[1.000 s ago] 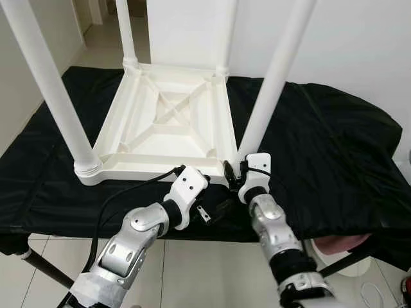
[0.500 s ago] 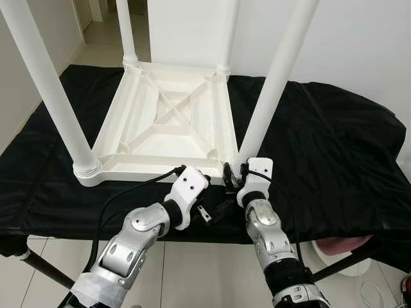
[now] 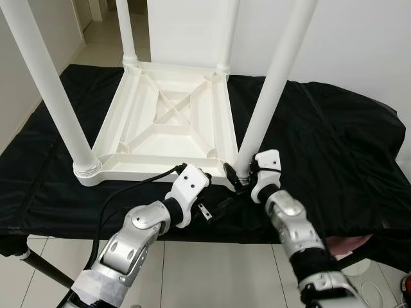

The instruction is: Building children table

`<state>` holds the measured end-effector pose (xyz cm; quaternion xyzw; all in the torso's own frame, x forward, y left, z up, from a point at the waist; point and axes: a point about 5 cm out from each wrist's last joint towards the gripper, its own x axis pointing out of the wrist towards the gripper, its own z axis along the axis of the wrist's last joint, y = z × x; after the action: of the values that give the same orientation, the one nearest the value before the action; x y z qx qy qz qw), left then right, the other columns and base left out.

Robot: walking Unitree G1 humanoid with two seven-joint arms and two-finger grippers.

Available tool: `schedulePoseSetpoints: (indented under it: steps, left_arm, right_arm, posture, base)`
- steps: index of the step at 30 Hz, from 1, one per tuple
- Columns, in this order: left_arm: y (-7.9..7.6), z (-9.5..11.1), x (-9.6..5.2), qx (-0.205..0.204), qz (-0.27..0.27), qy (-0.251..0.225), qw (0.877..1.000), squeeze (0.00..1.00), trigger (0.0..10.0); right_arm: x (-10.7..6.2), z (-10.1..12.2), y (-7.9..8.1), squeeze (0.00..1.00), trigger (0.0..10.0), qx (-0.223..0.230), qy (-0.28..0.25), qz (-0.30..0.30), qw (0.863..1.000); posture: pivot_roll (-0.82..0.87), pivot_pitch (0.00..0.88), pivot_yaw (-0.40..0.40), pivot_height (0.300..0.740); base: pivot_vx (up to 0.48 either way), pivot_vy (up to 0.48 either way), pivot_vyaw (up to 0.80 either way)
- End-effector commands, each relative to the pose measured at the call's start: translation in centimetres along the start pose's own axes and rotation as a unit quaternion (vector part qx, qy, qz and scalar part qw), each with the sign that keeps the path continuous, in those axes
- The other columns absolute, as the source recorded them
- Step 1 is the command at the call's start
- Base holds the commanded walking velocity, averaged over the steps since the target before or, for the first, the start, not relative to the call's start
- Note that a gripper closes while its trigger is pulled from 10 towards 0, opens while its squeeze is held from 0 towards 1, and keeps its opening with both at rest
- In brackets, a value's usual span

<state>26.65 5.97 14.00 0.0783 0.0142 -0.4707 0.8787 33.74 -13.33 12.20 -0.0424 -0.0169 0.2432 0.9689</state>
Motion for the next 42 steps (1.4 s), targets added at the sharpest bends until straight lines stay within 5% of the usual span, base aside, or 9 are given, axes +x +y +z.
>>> schedulePoseSetpoints:
  steps: [1,13,14,15,16,17,29,30,42]
  left_arm:
    - [-0.1,0.1,0.3,0.001,-0.016,-0.003,1.0,0.0,10.0]
    - [0.1,0.3,0.1,0.003,-0.014,-0.005,1.0,0.0,10.0]
    - [0.1,0.3,0.1,0.002,-0.014,-0.004,1.0,0.0,10.0]
    - [0.1,0.3,0.0,0.002,-0.013,-0.003,1.0,0.0,10.0]
    - [0.1,0.3,0.0,0.002,-0.013,-0.003,1.0,0.0,10.0]
    - [0.1,0.3,0.0,0.003,-0.013,-0.003,1.0,0.0,10.0]
    - [0.2,0.2,-0.6,0.003,-0.01,0.002,1.0,0.0,10.0]
    - [0.2,0.1,-0.6,0.002,-0.01,0.002,1.0,0.0,10.0]
    - [-0.2,0.1,-0.7,-0.004,-0.012,0.003,1.0,0.0,10.0]
  right_arm:
    - [0.6,0.1,-0.3,0.0,10.0,-0.013,0.003,0.032,0.999]
    - [2.3,0.2,0.4,0.0,10.0,-0.03,0.028,0.128,0.991]
    - [2.4,0.0,0.6,0.0,3.7,-0.028,0.035,0.137,0.99]
    - [2.5,-0.1,0.6,0.0,1.1,-0.029,0.036,0.143,0.989]
    - [2.5,-0.1,0.6,0.0,1.1,-0.029,0.036,0.143,0.989]
    - [2.6,-0.1,0.6,0.0,0.0,-0.023,0.037,0.149,0.988]
    - [2.1,-0.8,-0.5,0.0,0.0,-0.01,0.041,0.141,0.989]
    - [2.1,-0.8,-0.5,0.0,10.0,-0.006,0.038,0.131,0.991]
    - [2.3,-0.2,0.4,0.0,10.0,-0.015,0.01,0.037,0.999]
  posture:
    - [-0.04,0.0,-0.057,0.74]
    - [-0.03,0.0,-0.056,0.74]
    - [-0.02,0.0,-0.056,0.74]
    - [-0.02,0.0,-0.056,0.74]
    - [-0.02,0.0,-0.056,0.74]
    - [-0.02,0.0,-0.056,0.74]
    - [0.0,0.0,-0.057,0.74]
    - [0.0,0.0,-0.058,0.74]
    - [-0.01,0.0,-0.064,0.74]
  base:
    - [0.0,0.0,0.0]
    - [0.0,0.0,0.0]
    - [0.0,0.0,0.0]
    - [0.0,0.0,0.0]
    - [0.0,0.0,0.0]
    - [0.0,0.0,0.0]
    - [0.0,0.0,0.0]
    - [0.0,0.0,0.0]
    - [0.0,0.0,0.0]
